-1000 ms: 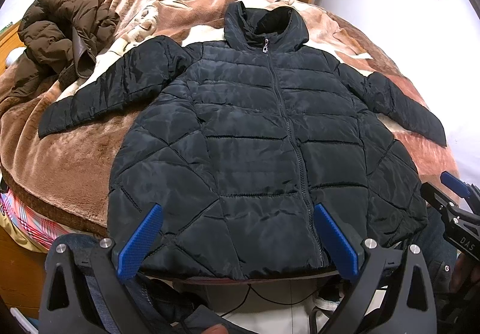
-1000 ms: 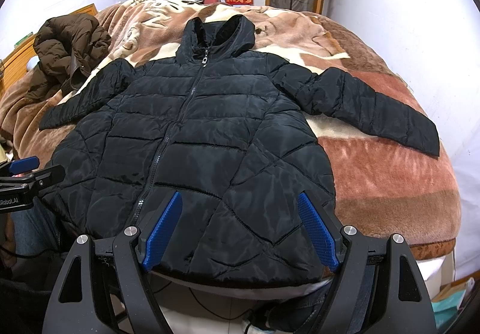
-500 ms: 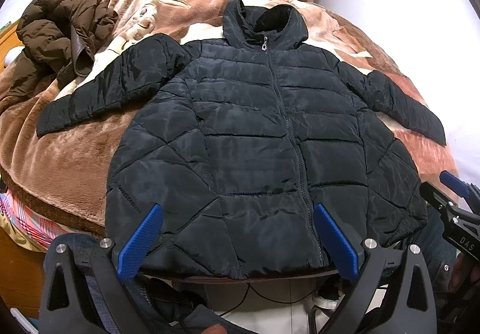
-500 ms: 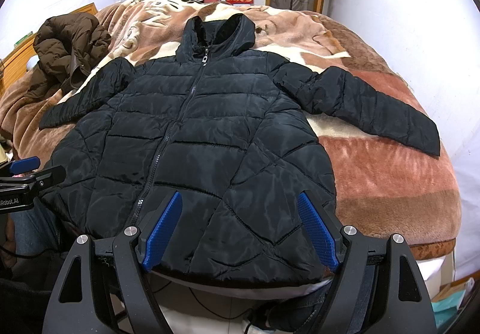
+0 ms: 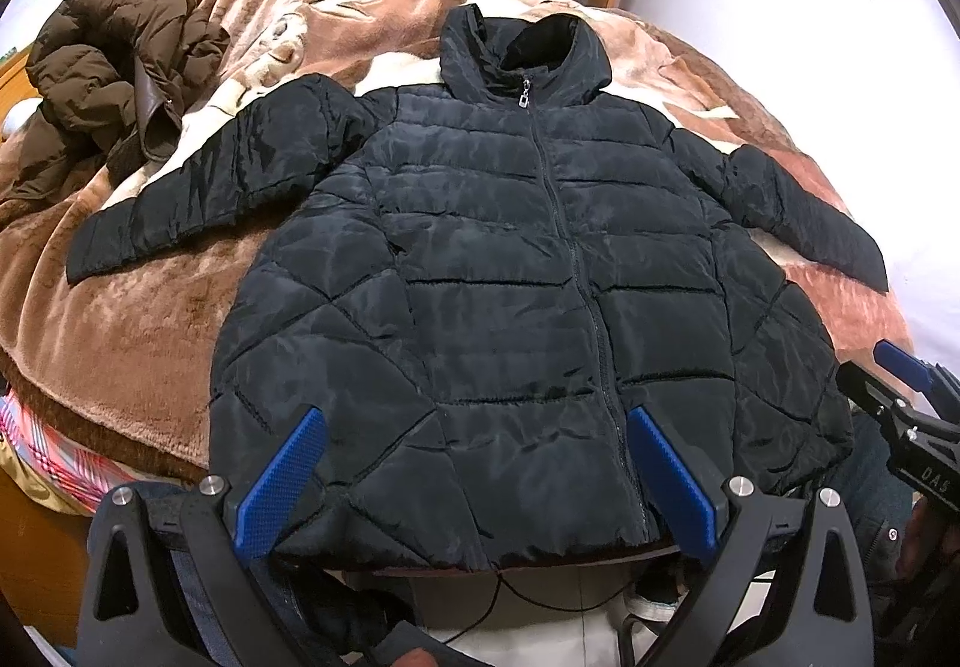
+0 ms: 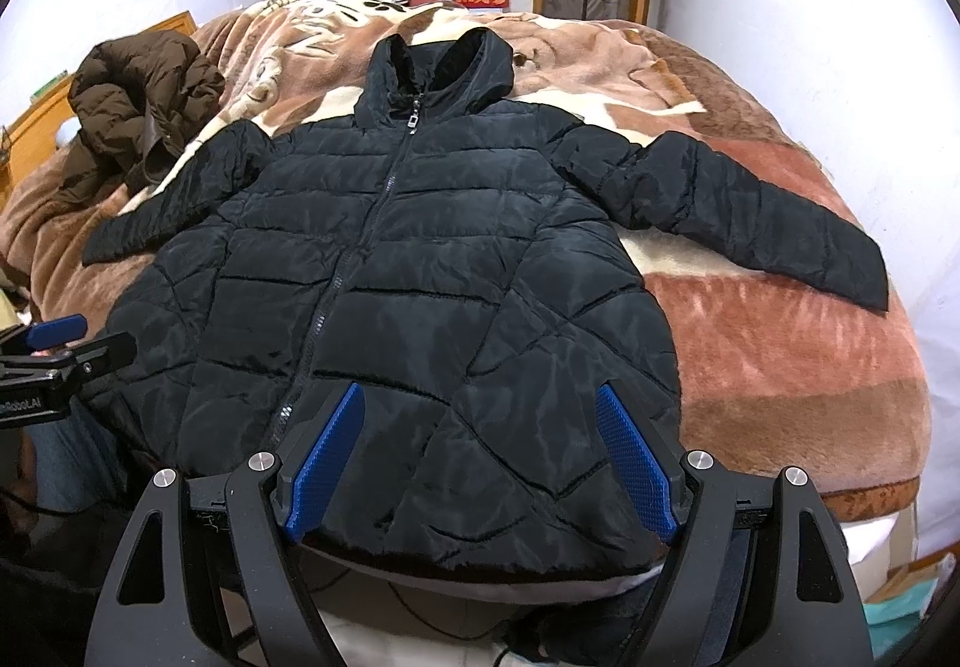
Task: Fold large clothes
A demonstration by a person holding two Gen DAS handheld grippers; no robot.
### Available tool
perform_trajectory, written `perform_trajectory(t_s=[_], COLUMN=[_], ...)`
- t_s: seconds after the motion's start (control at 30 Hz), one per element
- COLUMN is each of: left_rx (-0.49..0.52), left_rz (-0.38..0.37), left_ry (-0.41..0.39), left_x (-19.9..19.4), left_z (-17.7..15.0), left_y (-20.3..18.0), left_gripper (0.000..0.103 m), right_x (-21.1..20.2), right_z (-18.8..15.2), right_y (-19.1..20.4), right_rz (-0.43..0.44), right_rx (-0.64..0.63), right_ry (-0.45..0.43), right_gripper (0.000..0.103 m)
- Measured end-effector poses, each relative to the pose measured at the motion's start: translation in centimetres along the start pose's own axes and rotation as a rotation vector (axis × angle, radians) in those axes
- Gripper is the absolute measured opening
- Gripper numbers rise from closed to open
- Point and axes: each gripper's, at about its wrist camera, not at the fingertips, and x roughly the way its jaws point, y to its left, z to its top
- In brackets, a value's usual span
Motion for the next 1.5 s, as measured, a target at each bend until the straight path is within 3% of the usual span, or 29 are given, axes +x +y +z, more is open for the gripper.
perform_trajectory(t_s=[0.13,0.4,0.73,0.83,1.03,1.23,1.5], left_rx=[-0.021,-0.078,-0.239,-0.311,-0.439,-0.579,-0.824], left_rz=[-0.020,0.011,0.093,0.049,0.089,0.100,0.169], left_ry=[-0.009,-0.058,-0.080,-0.058,-0.045,-0.054,-0.093], left_x=[0.3,1.1,4.6,6.4,9.7,13.1,17.0], left_z=[0.9,3.6,7.8,8.6,9.7,10.1,8.8], left_y=[1.0,4.2,12.6,15.9,22.0,27.9,35.1], left_gripper=[0.101,0.101,0.101,0.101,0.100,0.100,0.099], right_x=[0.2,1.5,6.3,8.4,12.5,15.8,19.1], right_z=[0.7,4.0,9.3,11.1,13.0,13.7,13.5], right_y=[0.4,1.0,2.4,3.0,3.9,4.0,2.7], right_rz=[0.007,0.017,0.044,0.069,0.090,0.058,0.021], right_rx=[0.006,-0.025,-0.071,-0.071,-0.074,-0.098,-0.083], right_ry=[-0.020,-0.023,-0.014,-0.006,0.038,0.079,0.136], right_gripper=[0.079,0.079,0.080,0.079,0.080,0.080,0.080])
